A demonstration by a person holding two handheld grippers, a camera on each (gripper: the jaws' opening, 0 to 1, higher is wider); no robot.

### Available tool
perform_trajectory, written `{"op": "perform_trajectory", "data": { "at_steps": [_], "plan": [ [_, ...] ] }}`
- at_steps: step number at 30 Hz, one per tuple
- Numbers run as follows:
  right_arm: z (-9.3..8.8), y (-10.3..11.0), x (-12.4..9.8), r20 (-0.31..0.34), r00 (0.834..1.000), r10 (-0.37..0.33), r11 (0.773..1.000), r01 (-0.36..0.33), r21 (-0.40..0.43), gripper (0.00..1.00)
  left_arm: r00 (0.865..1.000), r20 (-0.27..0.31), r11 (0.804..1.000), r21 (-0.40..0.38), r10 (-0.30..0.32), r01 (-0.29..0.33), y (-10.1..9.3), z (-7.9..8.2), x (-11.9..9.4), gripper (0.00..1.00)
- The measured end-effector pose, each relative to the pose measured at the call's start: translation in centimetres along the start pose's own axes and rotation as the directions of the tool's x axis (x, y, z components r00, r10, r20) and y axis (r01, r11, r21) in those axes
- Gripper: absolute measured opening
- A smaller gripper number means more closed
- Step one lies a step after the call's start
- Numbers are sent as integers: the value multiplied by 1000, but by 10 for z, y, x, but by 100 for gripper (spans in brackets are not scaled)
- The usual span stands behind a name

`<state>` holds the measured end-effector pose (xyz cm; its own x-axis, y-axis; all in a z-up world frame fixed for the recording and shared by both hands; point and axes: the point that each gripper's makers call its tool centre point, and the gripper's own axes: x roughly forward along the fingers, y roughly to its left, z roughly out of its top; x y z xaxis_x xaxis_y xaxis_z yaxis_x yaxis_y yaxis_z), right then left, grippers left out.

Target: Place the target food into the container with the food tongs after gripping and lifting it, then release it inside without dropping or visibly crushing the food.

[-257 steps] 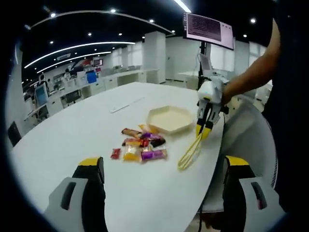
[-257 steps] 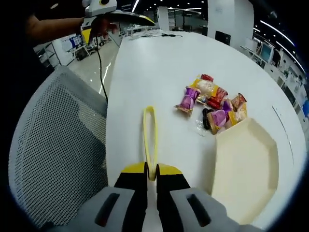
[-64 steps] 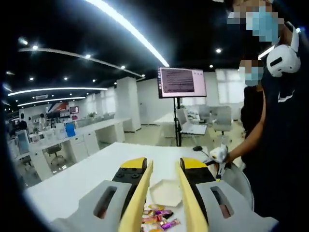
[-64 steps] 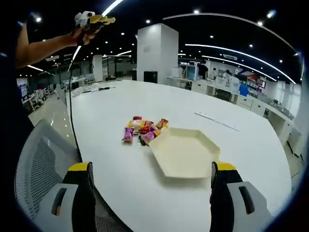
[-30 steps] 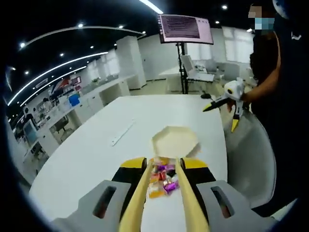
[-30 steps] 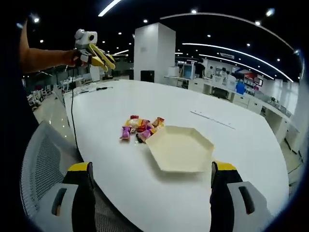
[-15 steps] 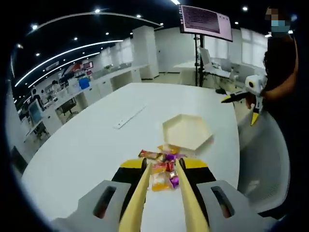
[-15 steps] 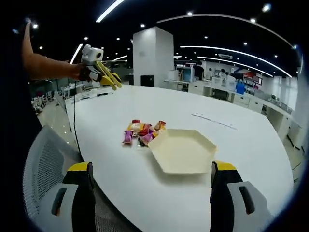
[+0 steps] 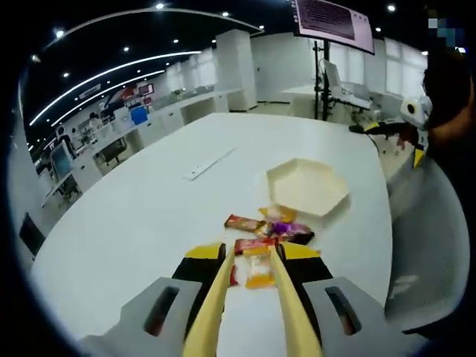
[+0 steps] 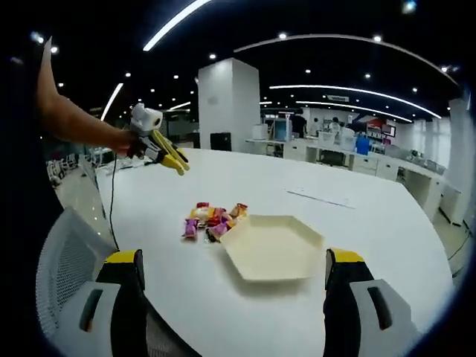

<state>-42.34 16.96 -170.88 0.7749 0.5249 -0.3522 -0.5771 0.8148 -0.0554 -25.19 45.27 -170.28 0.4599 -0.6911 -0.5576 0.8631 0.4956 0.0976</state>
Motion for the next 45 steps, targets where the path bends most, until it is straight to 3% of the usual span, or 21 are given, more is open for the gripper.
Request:
{"op": "perform_trajectory", "data": {
  "at_steps": [2,6,13,16,33,39,41,45],
  "plan": [
    [-8,-4,-3,11,1000,5,995,-7,101,100,1000,-7,1000,-10,12,-12,4,-4,5,24],
    [-3,-2,2,37,999,-3,997,1,77,99,999,-28,1000,-17,19,-19,8,-15,17,24],
    [-10,-3,3,11,1000,7,997,-8,79,95,997,-62,999,-40,35,-37,16,-32,38,24],
    [-10,-2,4,16,1000,8,997,-9,73,99,995,-91,998,-42,42,-46,17,-42,47,24],
    [-16,2,6,-15,1000,23,998,-23,51,99,978,-196,988,-124,70,-96,45,-84,85,23],
    [-16,0,6,-14,1000,16,999,-16,48,99,972,-232,995,-77,44,-64,40,-86,93,23],
    [-16,0,6,-14,1000,17,999,-16,48,98,962,-270,996,-66,43,-63,38,-91,94,23],
    [-14,-1,5,-3,1000,13,999,-13,50,95,955,-293,997,-52,40,-58,34,-96,96,22]
  ]
}}
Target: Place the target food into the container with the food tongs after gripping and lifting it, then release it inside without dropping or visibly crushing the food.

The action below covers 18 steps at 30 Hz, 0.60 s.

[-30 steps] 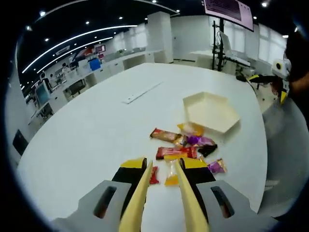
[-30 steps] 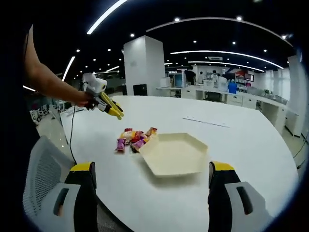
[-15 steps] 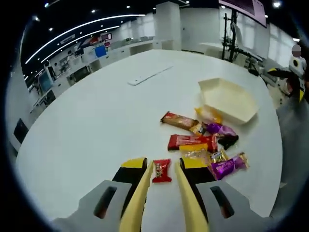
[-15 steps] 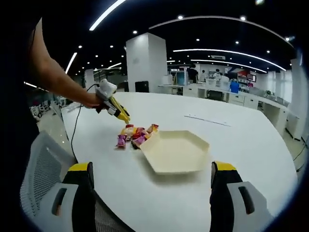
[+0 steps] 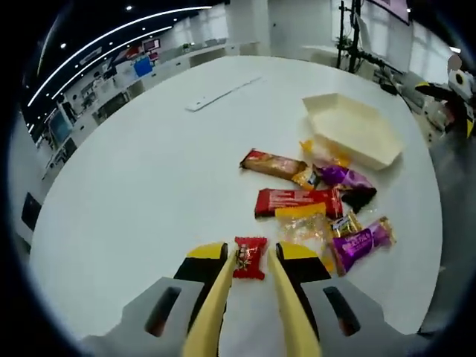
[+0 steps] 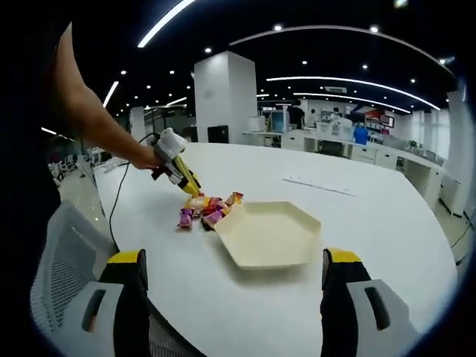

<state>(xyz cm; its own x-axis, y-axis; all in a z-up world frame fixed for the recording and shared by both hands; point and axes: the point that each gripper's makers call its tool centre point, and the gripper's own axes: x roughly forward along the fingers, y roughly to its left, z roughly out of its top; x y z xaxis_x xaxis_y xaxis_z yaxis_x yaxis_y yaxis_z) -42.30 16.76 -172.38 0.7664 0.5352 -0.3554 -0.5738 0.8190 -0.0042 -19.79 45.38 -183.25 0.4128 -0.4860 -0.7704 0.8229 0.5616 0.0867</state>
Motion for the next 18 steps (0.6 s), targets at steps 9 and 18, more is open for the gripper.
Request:
{"op": "perform_trajectory", "data": {
  "at_steps": [9,18],
  "plan": [
    [-3,1,1,-17,1000,7,1000,-7,-7,93,1000,0,1000,-18,-2,2,1,-2,-1,16],
    [-4,0,2,-19,1000,4,1000,-4,-11,93,1000,-23,1000,-18,-6,5,-2,0,-3,14]
  ]
}}
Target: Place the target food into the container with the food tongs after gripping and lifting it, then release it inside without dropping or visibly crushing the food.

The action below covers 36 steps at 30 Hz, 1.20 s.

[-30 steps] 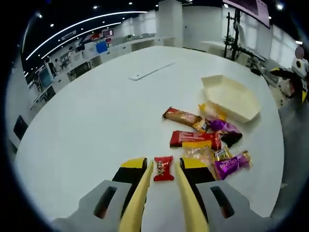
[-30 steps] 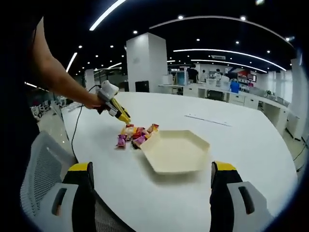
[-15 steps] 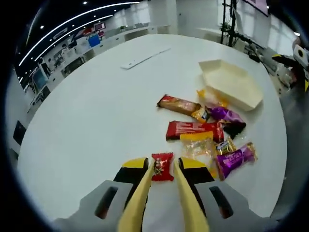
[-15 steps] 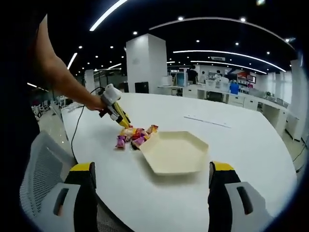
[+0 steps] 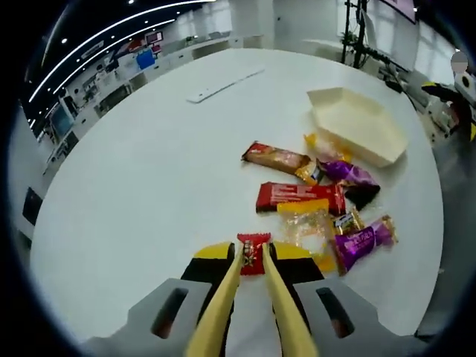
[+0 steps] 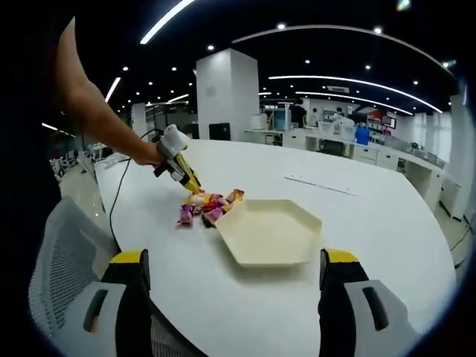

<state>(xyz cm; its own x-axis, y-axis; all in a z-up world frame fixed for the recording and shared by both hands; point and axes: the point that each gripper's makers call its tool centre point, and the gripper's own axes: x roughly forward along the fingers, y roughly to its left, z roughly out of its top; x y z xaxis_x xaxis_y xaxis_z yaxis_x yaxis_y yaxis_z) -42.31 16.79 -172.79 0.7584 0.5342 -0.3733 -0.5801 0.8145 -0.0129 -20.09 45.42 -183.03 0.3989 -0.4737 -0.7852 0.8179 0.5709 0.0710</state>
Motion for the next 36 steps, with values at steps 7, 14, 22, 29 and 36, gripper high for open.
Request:
{"op": "perform_trajectory", "data": {
  "at_steps": [7,14,22,29,36],
  "plan": [
    [-1,1,0,-6,1000,6,1000,-6,-1,93,999,37,1000,-3,-30,30,2,29,-13,15],
    [-1,1,0,-6,1000,4,1000,-4,-6,94,993,101,997,46,-66,62,-5,80,-24,15],
    [0,0,0,-1,1000,-4,1000,4,-10,94,969,165,977,136,-184,162,-45,142,-27,16],
    [1,-1,-1,10,1000,-8,1000,8,-4,93,955,165,956,204,-245,210,-86,182,-13,15],
    [0,-1,-1,1,1000,-11,1000,11,-25,93,936,163,928,263,-311,263,-126,216,5,16]
  ]
}}
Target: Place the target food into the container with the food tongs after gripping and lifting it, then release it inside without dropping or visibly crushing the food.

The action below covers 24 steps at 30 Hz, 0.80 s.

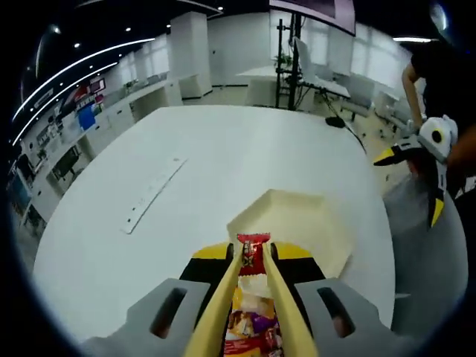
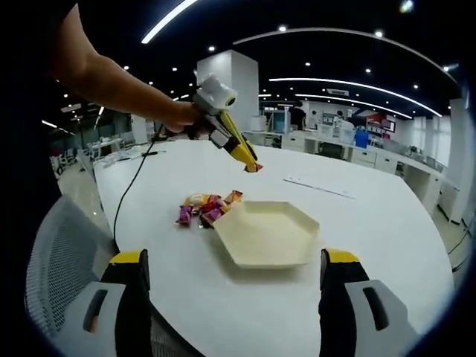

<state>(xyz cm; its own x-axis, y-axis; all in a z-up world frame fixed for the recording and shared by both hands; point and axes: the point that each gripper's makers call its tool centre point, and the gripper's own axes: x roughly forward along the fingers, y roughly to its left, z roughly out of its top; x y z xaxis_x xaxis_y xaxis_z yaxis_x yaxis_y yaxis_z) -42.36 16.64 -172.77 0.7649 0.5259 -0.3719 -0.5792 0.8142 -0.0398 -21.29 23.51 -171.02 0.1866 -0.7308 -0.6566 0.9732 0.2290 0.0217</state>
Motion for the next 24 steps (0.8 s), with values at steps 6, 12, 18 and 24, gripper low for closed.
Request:
{"op": "perform_trajectory", "data": {
  "at_steps": [6,12,18,24],
  "plan": [
    [-2,0,0,-10,1000,3,1000,-3,-2,92,999,15,998,33,-45,45,-18,20,22,17],
    [-1,0,0,-6,1000,0,1000,0,-12,92,998,2,996,59,-69,69,-31,25,34,19],
    [-2,0,0,-11,1000,-1,1000,1,-14,92,997,10,994,69,-80,79,-38,30,37,20],
    [-3,-1,1,-14,1000,-3,1000,3,-21,92,997,22,995,70,-76,74,-38,33,28,20]
  ]
}}
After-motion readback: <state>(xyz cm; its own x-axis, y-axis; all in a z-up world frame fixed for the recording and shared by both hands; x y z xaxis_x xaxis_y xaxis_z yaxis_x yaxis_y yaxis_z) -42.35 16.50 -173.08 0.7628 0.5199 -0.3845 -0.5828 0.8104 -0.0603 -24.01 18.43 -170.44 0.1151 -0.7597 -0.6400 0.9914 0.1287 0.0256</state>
